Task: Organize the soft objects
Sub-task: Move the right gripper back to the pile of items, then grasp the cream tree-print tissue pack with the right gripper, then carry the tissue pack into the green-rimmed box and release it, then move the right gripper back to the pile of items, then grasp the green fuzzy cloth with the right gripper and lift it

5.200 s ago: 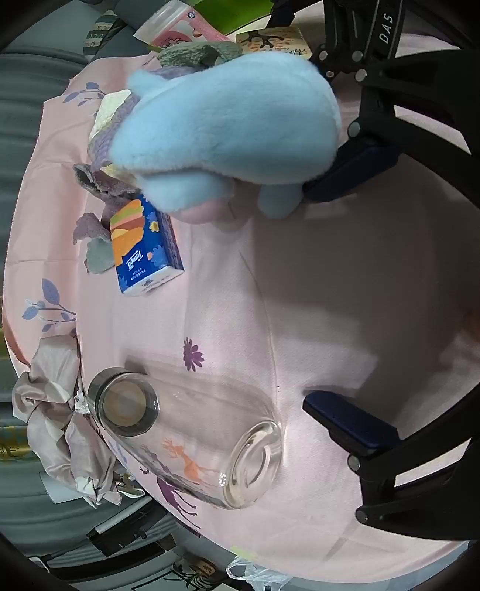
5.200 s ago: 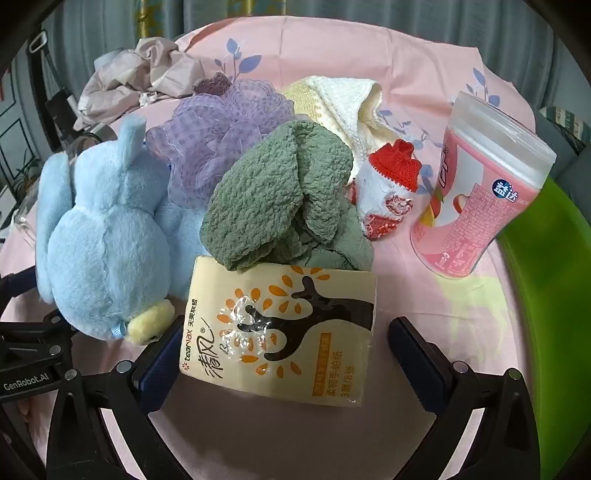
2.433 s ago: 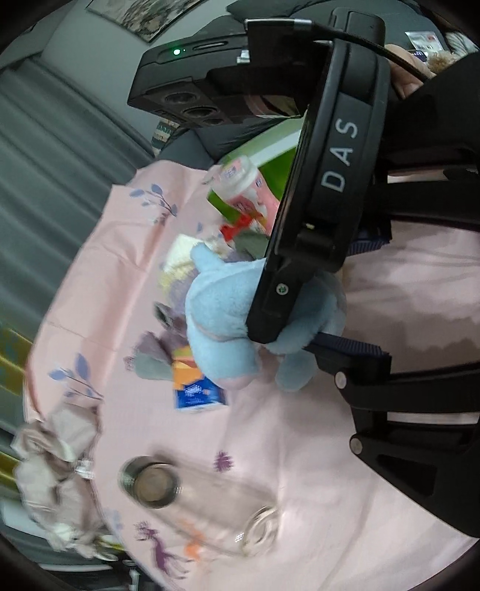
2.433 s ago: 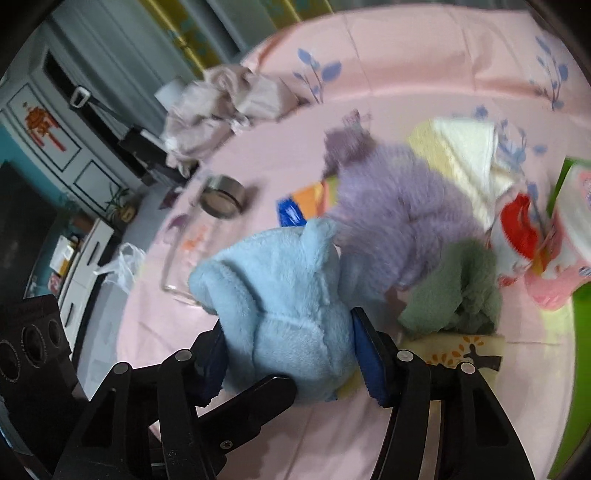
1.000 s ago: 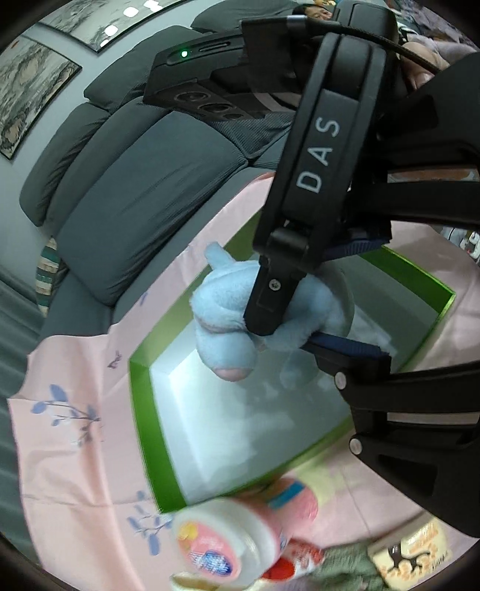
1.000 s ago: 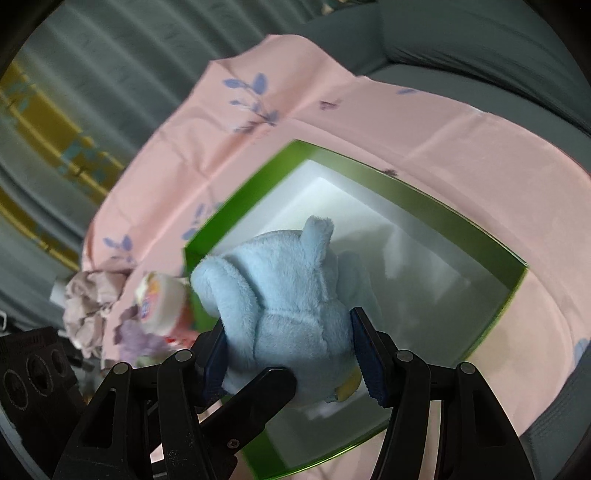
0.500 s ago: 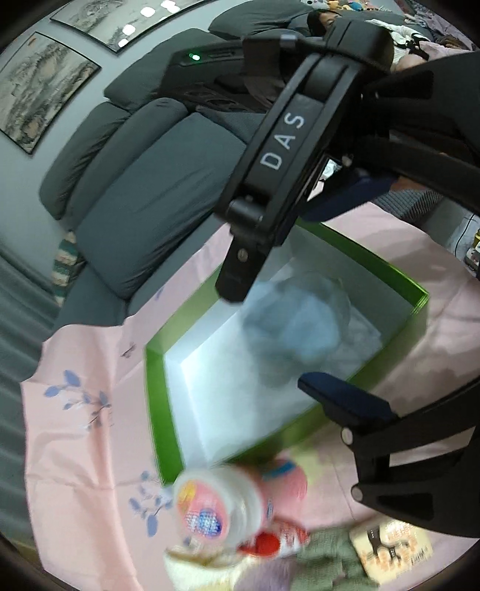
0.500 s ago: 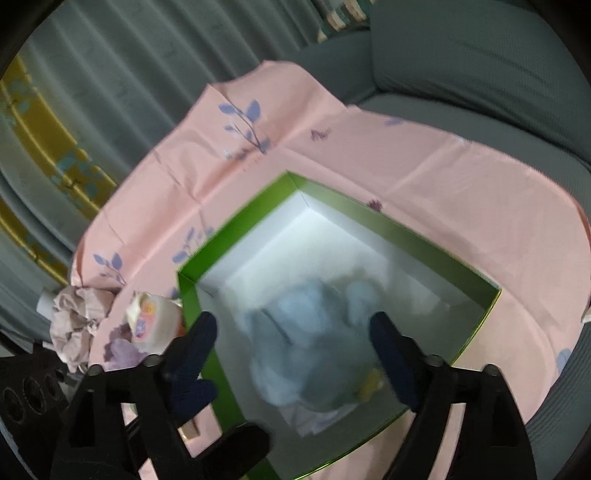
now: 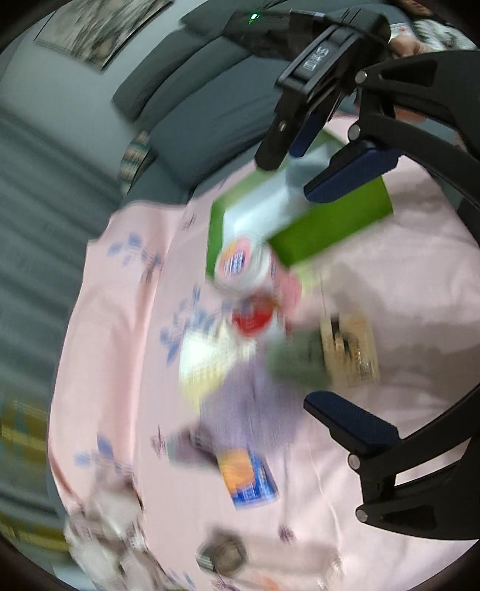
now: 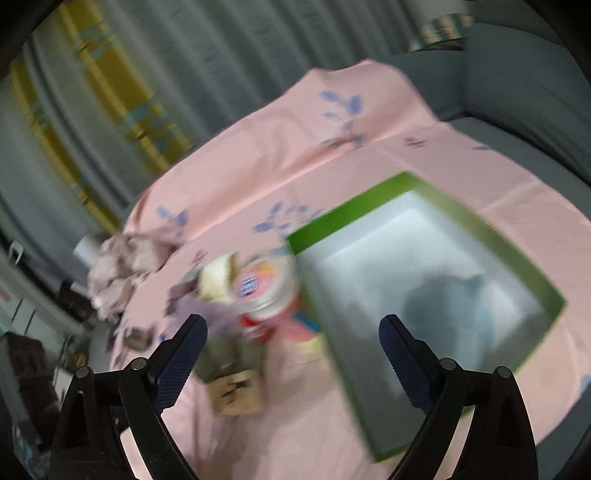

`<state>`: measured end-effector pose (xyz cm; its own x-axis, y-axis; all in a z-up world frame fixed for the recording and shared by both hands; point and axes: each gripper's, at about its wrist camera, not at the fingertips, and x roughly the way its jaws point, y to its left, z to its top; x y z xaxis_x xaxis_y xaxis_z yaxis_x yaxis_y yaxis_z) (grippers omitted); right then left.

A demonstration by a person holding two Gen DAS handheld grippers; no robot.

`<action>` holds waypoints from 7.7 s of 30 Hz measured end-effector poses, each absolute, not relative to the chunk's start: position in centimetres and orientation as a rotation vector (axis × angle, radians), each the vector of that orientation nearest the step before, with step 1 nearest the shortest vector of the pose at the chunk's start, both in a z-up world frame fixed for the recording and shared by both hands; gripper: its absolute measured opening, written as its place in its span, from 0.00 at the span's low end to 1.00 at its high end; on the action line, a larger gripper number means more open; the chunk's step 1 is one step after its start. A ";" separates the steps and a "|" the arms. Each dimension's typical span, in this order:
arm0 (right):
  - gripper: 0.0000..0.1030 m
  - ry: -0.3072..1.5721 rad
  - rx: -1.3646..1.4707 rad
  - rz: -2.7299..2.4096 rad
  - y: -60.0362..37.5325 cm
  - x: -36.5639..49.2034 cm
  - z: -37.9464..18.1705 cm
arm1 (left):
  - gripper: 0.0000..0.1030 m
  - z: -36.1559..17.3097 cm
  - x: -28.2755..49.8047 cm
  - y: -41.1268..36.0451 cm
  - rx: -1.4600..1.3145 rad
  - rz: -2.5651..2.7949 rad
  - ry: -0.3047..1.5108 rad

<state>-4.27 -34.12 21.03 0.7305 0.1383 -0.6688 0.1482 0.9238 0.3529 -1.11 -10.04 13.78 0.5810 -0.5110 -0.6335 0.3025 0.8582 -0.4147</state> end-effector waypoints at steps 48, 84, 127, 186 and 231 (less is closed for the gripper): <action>0.84 1.154 0.196 0.344 -17.5 0.0 10.9 | 0.51 6.5 -1.2 4.3 -0.412 -0.116 0.976; 0.48 1.149 0.173 0.342 -17.4 0.8 10.2 | 0.34 6.0 -1.7 -2.9 -0.403 -0.398 0.990; 0.35 0.680 0.594 -0.240 -45.3 -2.8 17.3 | 0.33 11.0 3.8 -31.5 -0.006 -0.847 0.844; 0.93 0.706 0.163 0.056 -22.9 -1.6 19.0 | 0.96 7.1 0.0 2.9 -0.344 0.012 0.909; 0.76 1.059 0.414 0.226 -22.8 1.2 11.9 | 0.68 4.1 0.1 -0.3 -0.487 -0.232 1.025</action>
